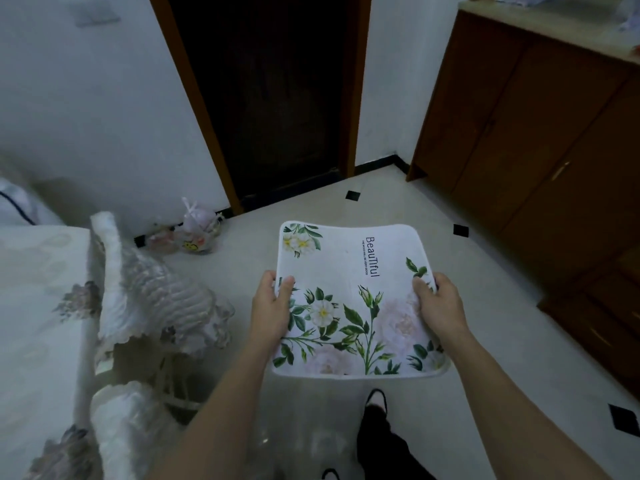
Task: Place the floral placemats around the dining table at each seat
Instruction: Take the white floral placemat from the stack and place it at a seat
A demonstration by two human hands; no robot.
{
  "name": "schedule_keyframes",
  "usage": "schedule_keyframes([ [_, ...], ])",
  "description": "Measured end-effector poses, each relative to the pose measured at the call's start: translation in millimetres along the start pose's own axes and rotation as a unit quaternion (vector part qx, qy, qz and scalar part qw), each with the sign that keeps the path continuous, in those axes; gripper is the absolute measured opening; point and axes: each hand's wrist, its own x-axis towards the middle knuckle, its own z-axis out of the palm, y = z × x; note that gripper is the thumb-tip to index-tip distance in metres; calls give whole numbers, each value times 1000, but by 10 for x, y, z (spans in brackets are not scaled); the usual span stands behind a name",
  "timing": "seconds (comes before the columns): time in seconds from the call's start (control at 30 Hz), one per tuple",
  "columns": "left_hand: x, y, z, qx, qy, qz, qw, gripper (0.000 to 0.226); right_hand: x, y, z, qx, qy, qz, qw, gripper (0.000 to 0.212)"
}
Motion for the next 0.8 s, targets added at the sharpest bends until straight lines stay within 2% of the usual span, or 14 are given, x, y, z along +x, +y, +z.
schedule_keyframes([
  [0.3,1377,181,212,18,65,-2,998,12,1548,-527,685,-5,-56,-27,998,16],
  [0.57,2748,617,457,-4,135,-49,990,8,3109,-1333,1261,-16,-131,-61,989,18],
  [0.8,3418,644,219,-20,223,-86,971,9,3850,-1873,2045,-22,-220,-93,971,16],
])
